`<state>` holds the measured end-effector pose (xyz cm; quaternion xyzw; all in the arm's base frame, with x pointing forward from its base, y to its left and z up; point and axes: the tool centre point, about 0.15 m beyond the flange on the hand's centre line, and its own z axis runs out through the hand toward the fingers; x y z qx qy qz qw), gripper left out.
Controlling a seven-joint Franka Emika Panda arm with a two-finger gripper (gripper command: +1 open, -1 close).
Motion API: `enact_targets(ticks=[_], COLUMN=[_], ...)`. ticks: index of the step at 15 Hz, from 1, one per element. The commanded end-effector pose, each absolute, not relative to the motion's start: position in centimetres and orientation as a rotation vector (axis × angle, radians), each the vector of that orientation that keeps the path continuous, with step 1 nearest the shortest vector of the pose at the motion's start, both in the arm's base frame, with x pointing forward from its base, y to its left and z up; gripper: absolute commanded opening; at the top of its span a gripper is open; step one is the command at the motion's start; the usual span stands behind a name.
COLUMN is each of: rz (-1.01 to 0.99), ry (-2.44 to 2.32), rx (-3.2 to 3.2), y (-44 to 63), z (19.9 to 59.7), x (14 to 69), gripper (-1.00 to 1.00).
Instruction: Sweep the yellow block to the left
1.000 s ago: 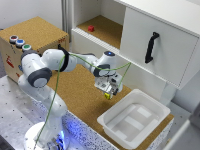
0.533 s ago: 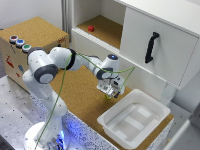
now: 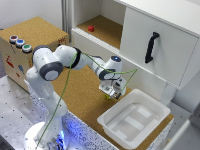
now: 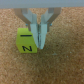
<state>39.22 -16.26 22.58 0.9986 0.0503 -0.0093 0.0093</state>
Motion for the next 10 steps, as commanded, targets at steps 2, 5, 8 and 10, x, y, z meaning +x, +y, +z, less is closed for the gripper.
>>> enact_targets(ticks=[2, 5, 8, 10], rz=[-0.066, -0.063, -0.058, -0.053], ry=[0.179, 0.213, 0.258, 0.268], rx=[3.148, 3.159, 3.174, 3.181], y=[-14.2, -13.0, -11.2, -10.5], z=[21.3, 21.0, 20.8, 20.9], x=[40.7, 40.9, 41.3, 41.5], gripper=[-1.00, -1.00, -1.00, -1.00])
